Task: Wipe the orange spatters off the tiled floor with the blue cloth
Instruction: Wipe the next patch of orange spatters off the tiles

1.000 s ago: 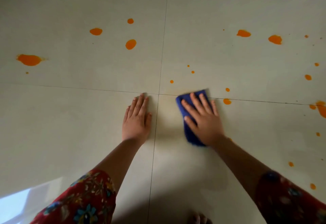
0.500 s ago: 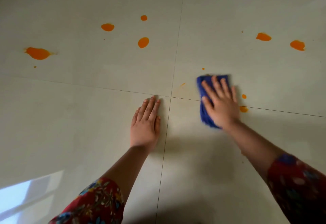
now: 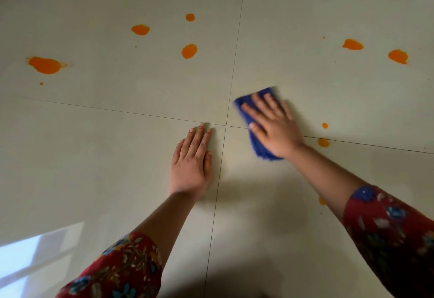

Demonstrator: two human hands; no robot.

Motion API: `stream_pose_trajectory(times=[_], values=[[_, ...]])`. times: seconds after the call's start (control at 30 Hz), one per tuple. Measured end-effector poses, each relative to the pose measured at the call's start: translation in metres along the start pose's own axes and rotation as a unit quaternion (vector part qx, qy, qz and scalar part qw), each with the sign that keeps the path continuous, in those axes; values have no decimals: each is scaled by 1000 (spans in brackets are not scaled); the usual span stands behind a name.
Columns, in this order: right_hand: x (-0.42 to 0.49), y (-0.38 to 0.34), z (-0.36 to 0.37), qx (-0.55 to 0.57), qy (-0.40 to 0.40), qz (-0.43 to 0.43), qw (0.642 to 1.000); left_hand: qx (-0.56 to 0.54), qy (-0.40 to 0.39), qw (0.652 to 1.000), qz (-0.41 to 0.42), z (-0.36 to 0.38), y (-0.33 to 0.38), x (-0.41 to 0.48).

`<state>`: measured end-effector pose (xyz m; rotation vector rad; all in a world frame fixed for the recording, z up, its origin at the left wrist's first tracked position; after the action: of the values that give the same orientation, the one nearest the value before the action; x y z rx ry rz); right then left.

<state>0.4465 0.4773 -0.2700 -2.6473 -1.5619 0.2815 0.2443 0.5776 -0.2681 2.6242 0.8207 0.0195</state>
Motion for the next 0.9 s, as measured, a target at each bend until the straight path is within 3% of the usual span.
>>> stream_pose_trajectory(times=[0.07, 0.13, 0.27, 0.37, 0.43, 0.53, 0.6, 0.67, 0.73, 0.8, 0.83, 0.9], values=[[15, 47, -6, 52, 7, 174, 983, 4, -3, 1000, -2, 0, 0, -1], [18, 41, -6, 65, 13, 228, 972, 2, -4, 1000, -3, 0, 0, 0], [-26, -73, 9, 16, 30, -16, 999, 2, 1, 1000, -5, -1, 0, 0], [-41, -82, 12, 26, 20, -68, 997, 0, 2, 1000, -4, 0, -1, 1], [-18, -46, 6, 17, 27, 7, 999, 4, 1, 1000, -2, 0, 0, 0], [15, 34, -3, 56, 29, 201, 977, 8, -3, 1000, -3, 0, 1, 0], [18, 46, -6, 61, 36, 259, 963, 9, -2, 1000, -3, -1, 1, 0], [17, 9, -5, 42, 35, 170, 984, 8, -3, 1000, -4, 0, 0, 0], [2, -53, 4, 0, 21, -31, 999, 6, 0, 1000, -4, 0, 0, 0], [-10, -79, 13, -37, -24, -180, 983, 3, 3, 1000, -3, 0, 0, 1], [-3, -70, 12, -40, -30, -194, 980, 2, 2, 1000, -4, -1, -1, 1], [24, -23, 2, -14, -1, -80, 997, 3, 0, 1000, -2, -1, 0, 0]])
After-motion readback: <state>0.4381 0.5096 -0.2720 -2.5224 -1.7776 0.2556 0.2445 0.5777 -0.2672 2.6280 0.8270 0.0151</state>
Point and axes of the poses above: each hand's wrist, its own x-axis towards the middle knuckle, its own z-axis out of the palm, y = z × x, the point moved 8 cm from there along x, towards the middle knuckle, and after that the axes turned 5 degrees about -y, right-handed, at the moved point
